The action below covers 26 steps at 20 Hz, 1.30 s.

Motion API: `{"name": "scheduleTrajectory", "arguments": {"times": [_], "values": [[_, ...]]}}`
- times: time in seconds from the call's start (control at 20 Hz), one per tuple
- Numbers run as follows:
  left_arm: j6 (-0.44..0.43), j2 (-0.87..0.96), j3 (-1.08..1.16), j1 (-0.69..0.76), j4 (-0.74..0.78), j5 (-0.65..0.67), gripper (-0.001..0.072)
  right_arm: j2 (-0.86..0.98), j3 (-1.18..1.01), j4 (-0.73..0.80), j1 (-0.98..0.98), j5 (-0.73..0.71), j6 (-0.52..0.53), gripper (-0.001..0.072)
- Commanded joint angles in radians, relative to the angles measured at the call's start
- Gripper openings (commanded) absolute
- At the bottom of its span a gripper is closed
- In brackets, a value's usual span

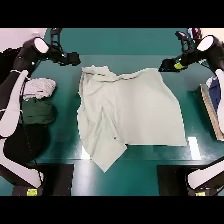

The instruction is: Fold the shirts.

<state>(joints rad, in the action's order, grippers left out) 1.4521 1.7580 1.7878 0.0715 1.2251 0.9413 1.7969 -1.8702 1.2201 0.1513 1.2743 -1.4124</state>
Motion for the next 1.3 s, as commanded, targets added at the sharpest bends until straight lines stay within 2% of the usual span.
{"name": "scheduleTrajectory", "arguments": {"times": [0.0, 0.1, 0.2, 0.4, 0.6, 0.75, 0.9, 1.1, 1.25], "values": [[0.021, -0.034, 0.043, -0.072, 0.012, 0.296, 0.0501, -0.029, -0.033, 0.002, -0.032, 0.107, -0.002, 0.0451], [0.023, -0.08, 0.031, -0.116, 0.014, 0.463, 0.05, -0.106, 0.024, 0.002, -0.061, 0.129, 0.001, 0.045], [0.022, -0.156, -0.066, -0.132, 0.014, 0.51, 0.0501, -0.206, 0.133, 0.001, -0.082, 0.126, 0.019, 0.045], [0.026, -0.415, -0.499, -0.101, -0.019, 0.352, 0.0501, -0.407, 0.377, 0.001, -0.095, 0.154, 0.031, 0.045], [0.057, -0.65, -0.975, -0.024, -0.141, 0.254, 0.0501, -0.554, 0.545, -0.002, -0.085, 0.125, 0.042, 0.045], [0.094, -0.787, -1.219, 0.042, -0.266, 0.196, 0.0501, -0.623, 0.628, -0.096, -0.099, 0.1, 0.051, 0.0449], [0.104, -0.882, -1.361, 0.062, -0.375, 0.187, 0.0501, -0.662, 0.659, -0.129, -0.103, 0.09, 0.061, 0.045], [0.13, -0.907, -1.425, 0.062, -0.391, 0.207, 0.0501, -0.676, 0.658, -0.129, -0.103, 0.091, 0.061, 0.045], [0.13, -0.906, -1.431, 0.062, -0.425, 0.145, 0.0501, -0.676, 0.658, -0.13, -0.103, 0.087, 0.061, 0.045]]}}
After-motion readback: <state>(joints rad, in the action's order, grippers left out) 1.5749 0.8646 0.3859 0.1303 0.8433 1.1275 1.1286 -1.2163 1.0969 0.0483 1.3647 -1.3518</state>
